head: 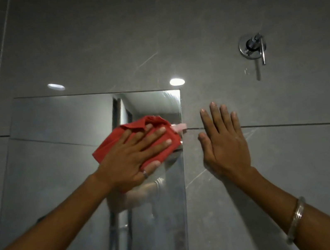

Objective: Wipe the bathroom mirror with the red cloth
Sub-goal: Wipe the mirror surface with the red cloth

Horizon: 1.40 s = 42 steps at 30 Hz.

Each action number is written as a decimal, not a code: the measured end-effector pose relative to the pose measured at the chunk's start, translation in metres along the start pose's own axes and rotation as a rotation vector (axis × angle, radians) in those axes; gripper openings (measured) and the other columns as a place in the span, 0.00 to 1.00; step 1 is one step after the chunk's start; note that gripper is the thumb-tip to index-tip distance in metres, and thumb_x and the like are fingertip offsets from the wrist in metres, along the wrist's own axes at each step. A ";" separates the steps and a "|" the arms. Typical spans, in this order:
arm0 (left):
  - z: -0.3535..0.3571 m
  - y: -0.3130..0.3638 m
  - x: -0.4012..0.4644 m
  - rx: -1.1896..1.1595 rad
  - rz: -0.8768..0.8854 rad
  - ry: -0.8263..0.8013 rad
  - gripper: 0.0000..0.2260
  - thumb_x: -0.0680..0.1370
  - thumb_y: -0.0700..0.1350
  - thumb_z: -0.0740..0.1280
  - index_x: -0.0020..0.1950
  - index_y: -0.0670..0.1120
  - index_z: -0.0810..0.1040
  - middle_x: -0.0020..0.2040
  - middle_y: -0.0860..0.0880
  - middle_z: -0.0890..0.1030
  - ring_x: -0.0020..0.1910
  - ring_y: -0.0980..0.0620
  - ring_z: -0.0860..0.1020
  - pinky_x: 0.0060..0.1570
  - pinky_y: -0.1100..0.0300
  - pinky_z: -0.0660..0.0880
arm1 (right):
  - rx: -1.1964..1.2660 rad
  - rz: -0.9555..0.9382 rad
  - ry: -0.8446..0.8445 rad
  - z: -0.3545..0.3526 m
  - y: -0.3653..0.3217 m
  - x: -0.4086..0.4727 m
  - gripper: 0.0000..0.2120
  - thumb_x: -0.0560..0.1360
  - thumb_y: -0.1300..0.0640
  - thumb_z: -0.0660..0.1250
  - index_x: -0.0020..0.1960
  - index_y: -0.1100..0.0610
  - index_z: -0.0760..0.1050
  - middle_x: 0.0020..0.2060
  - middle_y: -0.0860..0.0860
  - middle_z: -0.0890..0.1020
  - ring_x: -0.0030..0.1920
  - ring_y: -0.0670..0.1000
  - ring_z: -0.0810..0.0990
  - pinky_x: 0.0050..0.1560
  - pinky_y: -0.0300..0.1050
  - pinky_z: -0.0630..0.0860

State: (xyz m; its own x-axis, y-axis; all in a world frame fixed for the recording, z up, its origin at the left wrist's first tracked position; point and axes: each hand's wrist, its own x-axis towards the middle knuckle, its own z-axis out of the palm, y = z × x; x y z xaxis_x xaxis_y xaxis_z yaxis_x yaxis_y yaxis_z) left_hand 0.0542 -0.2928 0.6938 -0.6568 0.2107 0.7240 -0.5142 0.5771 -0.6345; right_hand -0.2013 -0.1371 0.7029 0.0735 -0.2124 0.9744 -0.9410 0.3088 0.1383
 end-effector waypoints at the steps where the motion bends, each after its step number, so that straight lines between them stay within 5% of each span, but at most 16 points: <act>1: -0.002 -0.008 0.003 -0.014 -0.066 0.007 0.29 0.85 0.63 0.44 0.85 0.57 0.45 0.86 0.53 0.44 0.85 0.48 0.43 0.81 0.38 0.48 | 0.000 -0.001 0.003 0.000 -0.001 0.000 0.31 0.86 0.41 0.43 0.85 0.49 0.44 0.86 0.52 0.44 0.85 0.53 0.40 0.85 0.58 0.43; 4: -0.011 -0.017 0.037 -0.072 -0.327 0.077 0.30 0.85 0.62 0.44 0.85 0.56 0.42 0.86 0.51 0.42 0.85 0.48 0.40 0.81 0.37 0.48 | 0.001 0.002 0.009 0.001 0.000 0.001 0.31 0.86 0.41 0.44 0.85 0.49 0.44 0.86 0.52 0.45 0.85 0.53 0.40 0.85 0.58 0.43; 10: -0.022 0.011 0.127 -0.136 -0.662 0.193 0.30 0.86 0.59 0.44 0.84 0.51 0.36 0.85 0.46 0.38 0.84 0.42 0.37 0.79 0.40 0.34 | -0.024 0.002 0.019 0.002 -0.001 0.000 0.31 0.85 0.40 0.41 0.85 0.49 0.44 0.86 0.52 0.45 0.85 0.53 0.40 0.85 0.58 0.43; 23: 0.016 0.125 0.061 -0.262 -0.647 0.236 0.29 0.87 0.57 0.48 0.84 0.53 0.38 0.86 0.45 0.48 0.85 0.41 0.45 0.80 0.33 0.50 | 0.070 0.004 0.062 0.003 -0.030 -0.055 0.30 0.85 0.46 0.49 0.85 0.56 0.52 0.85 0.59 0.52 0.85 0.60 0.47 0.85 0.60 0.46; 27: 0.034 0.172 0.002 -0.289 -0.653 0.191 0.29 0.86 0.58 0.51 0.85 0.54 0.46 0.86 0.45 0.47 0.85 0.42 0.46 0.81 0.35 0.47 | 0.052 -0.042 -0.007 0.008 -0.033 -0.102 0.30 0.86 0.45 0.47 0.84 0.58 0.54 0.84 0.62 0.55 0.84 0.63 0.52 0.84 0.61 0.45; 33: 0.068 0.259 -0.097 -0.288 -0.663 0.125 0.31 0.85 0.58 0.53 0.85 0.54 0.44 0.85 0.47 0.40 0.84 0.42 0.43 0.81 0.37 0.41 | -0.045 -0.073 -0.068 0.022 -0.035 -0.162 0.30 0.86 0.45 0.53 0.83 0.58 0.57 0.82 0.64 0.60 0.82 0.66 0.57 0.82 0.64 0.48; 38: 0.097 0.334 -0.186 -0.363 -0.669 0.068 0.31 0.83 0.59 0.55 0.85 0.57 0.49 0.85 0.50 0.51 0.83 0.43 0.52 0.73 0.36 0.58 | -0.099 -0.058 -0.043 0.034 -0.037 -0.179 0.31 0.85 0.43 0.52 0.84 0.55 0.53 0.83 0.62 0.58 0.83 0.65 0.55 0.83 0.64 0.47; 42: 0.102 0.379 -0.235 -0.369 -0.705 -0.061 0.32 0.83 0.59 0.57 0.85 0.59 0.50 0.81 0.47 0.62 0.83 0.40 0.54 0.70 0.36 0.62 | -0.074 -0.047 -0.049 0.034 -0.037 -0.190 0.31 0.86 0.43 0.51 0.84 0.56 0.53 0.83 0.62 0.57 0.83 0.65 0.54 0.83 0.64 0.46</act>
State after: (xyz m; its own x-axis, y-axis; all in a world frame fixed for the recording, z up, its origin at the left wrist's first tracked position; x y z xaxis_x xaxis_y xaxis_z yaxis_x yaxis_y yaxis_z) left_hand -0.0425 -0.2043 0.2557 -0.2794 -0.3386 0.8985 -0.6106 0.7848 0.1058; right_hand -0.1916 -0.1399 0.5068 0.0986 -0.2727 0.9570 -0.9099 0.3646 0.1976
